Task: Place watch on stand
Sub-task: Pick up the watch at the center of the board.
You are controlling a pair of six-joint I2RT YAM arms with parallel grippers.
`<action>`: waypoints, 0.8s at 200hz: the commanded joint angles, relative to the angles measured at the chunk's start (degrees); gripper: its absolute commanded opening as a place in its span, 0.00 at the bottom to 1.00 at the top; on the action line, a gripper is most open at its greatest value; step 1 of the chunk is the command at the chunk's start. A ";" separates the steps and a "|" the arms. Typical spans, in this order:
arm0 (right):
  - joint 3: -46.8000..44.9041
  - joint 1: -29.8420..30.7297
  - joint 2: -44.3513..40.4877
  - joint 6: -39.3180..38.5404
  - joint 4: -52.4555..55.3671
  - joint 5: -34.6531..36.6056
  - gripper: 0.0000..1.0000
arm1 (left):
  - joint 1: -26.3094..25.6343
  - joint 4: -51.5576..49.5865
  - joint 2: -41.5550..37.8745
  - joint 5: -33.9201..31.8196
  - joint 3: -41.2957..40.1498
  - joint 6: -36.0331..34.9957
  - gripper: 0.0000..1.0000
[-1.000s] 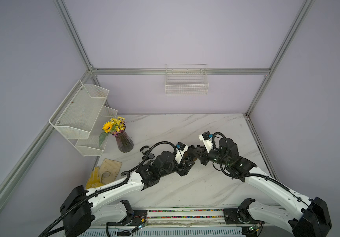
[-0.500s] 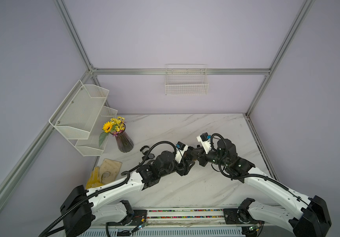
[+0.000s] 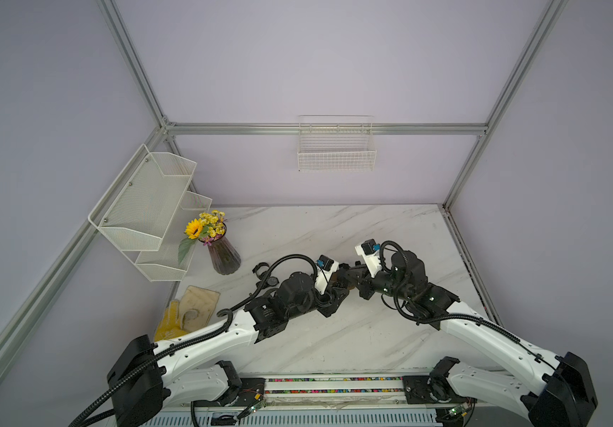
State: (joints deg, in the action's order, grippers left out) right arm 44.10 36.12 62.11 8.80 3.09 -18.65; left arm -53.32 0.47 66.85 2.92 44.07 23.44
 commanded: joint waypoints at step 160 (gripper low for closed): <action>-1.16 1.23 -2.39 0.18 1.11 3.55 0.52 | 1.06 -7.96 -5.94 -10.23 2.89 4.72 0.34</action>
State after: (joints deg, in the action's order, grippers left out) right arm 43.81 37.04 61.91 8.86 3.77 -16.10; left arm -53.19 -3.29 63.81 -2.04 44.07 25.15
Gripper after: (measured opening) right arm 0.465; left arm 0.399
